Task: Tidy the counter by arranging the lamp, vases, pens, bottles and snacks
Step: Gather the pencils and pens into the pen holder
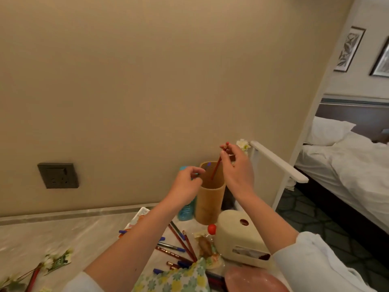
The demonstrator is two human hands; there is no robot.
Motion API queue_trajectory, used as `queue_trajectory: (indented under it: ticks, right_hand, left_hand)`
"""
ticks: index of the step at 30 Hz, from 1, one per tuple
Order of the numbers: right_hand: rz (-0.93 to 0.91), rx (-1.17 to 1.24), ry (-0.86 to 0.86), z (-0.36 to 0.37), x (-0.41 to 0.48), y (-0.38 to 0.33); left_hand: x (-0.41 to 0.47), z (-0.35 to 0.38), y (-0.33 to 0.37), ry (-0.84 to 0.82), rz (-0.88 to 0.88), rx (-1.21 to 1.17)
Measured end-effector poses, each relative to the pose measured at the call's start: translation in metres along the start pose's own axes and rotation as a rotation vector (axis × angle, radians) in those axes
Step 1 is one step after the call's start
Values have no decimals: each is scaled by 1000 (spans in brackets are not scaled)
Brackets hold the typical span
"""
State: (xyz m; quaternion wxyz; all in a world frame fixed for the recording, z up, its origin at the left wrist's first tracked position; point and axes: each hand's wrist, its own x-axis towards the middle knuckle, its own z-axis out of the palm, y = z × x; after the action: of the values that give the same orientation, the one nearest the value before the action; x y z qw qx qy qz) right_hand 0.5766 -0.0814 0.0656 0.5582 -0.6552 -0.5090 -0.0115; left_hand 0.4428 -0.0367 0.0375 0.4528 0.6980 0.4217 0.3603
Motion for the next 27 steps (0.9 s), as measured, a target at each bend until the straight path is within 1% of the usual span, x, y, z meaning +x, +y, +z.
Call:
queue_trajectory:
  ticks: [2,6,8,11,16,17,19,21,22,24,27]
  right_hand:
    - [-4,-50,-35,-2,8,11]
    - [33,-101,-158,2,9,37]
    - [44,-145,-219,6,6,51]
    - [57,-199,-299,16,0,73]
    - [107,-204,-397,26,-11,92]
    - [105,-203,-383,27,-14,92]
    - [71,-192,-276,27,-22,88]
    - [-9,-133,-143,26,-33,80]
    - [-53,-95,-119,28,-39,76]
    - [-112,-45,-179,34,-53,68]
    - [-103,-115,-393,46,-71,60]
  left_hand:
    - [14,11,2,-45,9,121]
    - [35,28,-6,-9,25,408]
    - [39,33,-10,0,18,485]
    - [40,40,-17,17,19,472]
    - [28,39,-30,90,29,357]
    - [26,37,-33,110,40,329]
    - [20,31,-36,148,54,288]
    - [11,23,-38,180,48,257]
    - [6,18,-41,193,40,237]
    - [-5,9,-50,210,20,224]
    - [-18,-4,-66,207,-26,286]
